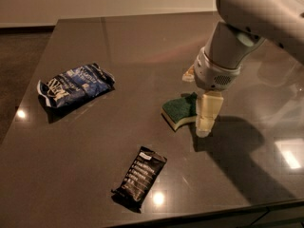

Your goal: Move sponge near blue chip bag

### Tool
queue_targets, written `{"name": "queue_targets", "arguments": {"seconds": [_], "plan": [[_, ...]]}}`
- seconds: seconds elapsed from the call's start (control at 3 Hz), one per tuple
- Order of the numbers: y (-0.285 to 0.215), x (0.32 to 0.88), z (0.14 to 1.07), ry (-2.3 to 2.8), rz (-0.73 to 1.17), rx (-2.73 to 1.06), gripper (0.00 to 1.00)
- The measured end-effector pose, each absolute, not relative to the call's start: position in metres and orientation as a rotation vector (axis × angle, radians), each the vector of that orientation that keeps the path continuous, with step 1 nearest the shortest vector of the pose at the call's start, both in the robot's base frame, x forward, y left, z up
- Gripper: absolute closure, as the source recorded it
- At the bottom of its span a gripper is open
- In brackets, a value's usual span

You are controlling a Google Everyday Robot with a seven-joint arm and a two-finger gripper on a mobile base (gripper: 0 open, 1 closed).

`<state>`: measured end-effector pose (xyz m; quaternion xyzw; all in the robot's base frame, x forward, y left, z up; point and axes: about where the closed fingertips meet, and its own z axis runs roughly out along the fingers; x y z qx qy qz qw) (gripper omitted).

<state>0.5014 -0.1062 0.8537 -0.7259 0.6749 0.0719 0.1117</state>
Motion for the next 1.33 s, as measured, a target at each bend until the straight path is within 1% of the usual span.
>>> {"name": "queue_targets", "arguments": {"seconds": [0.33, 0.67, 1.33], "plan": [[-0.1051, 0.5012, 0.845, 1.98, 0.222, -2.143, 0.0], [-0.106, 0.5035, 0.8419, 1.992, 0.222, -2.141, 0.18], [-0.1078, 0.5082, 0.8453, 2.022, 0.208, -2.115, 0.64]]}}
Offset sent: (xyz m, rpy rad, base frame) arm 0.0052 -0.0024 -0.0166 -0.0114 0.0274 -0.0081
